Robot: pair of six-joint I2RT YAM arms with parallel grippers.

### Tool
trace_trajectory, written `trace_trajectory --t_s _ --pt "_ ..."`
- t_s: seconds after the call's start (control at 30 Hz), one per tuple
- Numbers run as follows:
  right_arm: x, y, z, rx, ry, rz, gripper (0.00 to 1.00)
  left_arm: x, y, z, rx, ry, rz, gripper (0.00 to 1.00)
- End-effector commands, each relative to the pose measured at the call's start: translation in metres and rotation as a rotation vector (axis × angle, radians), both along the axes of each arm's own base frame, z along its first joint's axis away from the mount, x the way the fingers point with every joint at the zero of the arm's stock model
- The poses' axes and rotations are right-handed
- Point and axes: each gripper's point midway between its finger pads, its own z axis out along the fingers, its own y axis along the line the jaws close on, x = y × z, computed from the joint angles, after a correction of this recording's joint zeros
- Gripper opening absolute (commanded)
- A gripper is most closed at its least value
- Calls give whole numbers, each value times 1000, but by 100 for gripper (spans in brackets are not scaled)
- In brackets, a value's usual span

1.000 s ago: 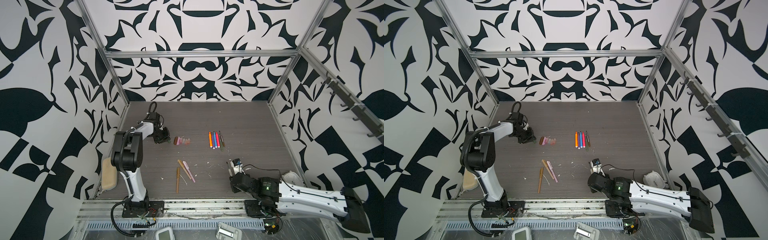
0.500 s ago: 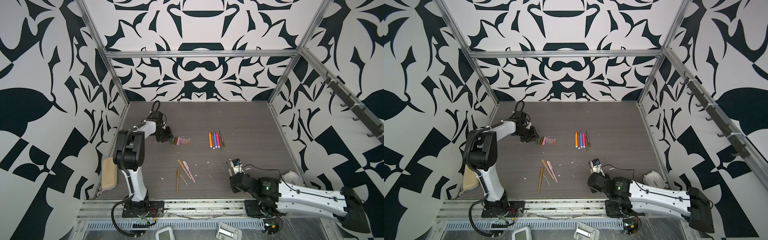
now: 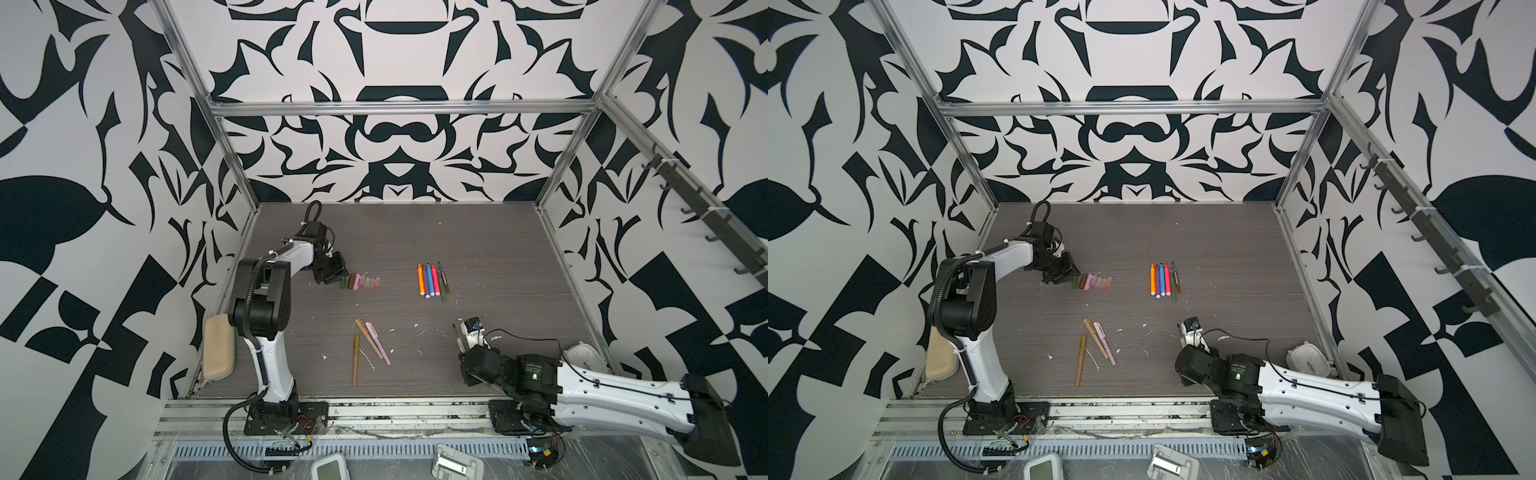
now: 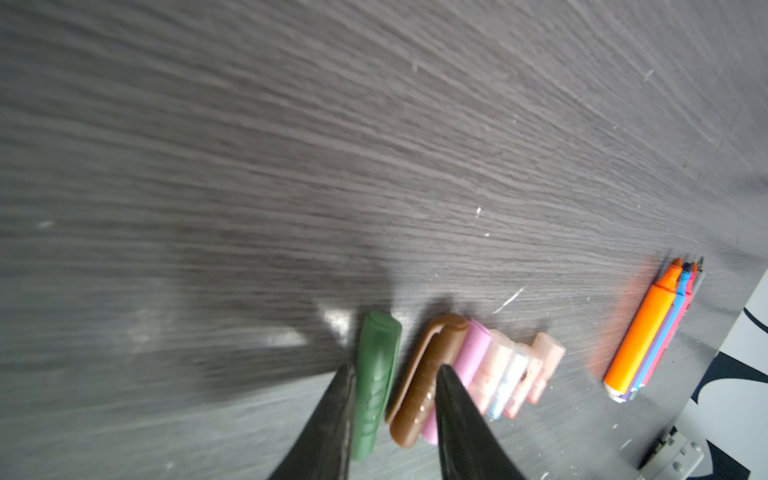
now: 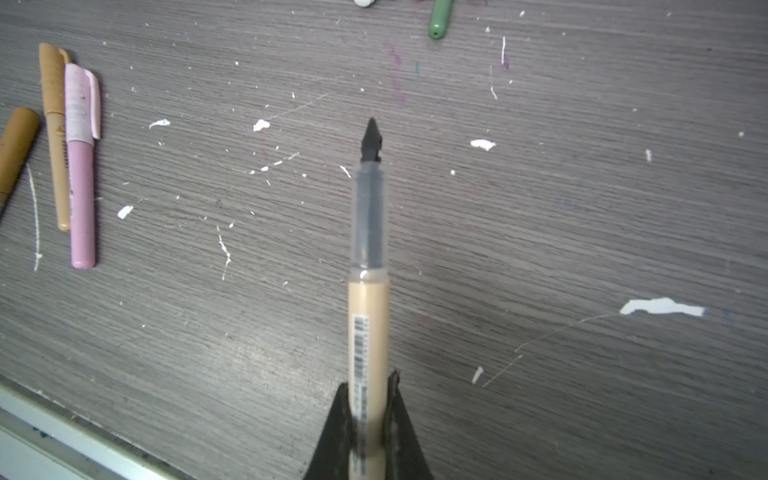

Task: Open the pen caps
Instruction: 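Lower the green cap beside the brown cap and open the left gripper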

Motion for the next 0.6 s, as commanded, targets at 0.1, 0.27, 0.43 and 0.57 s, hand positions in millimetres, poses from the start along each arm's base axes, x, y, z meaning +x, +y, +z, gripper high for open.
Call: trace_trajectory --t_s 0.1,0.27,0.43,0.57 --pt "4 2 4 13 -19 -8 0 0 -11 -1 -8 22 -17 36" --pt "4 2 5 17 -19 -8 0 0 -13 0 -8 22 -20 36" --pt "4 2 5 15 -21 -9 0 -1 -14 2 -6 17 -23 36" --pt "4 2 5 16 -22 -9 0 -1 -13 6 -1 13 -22 36"
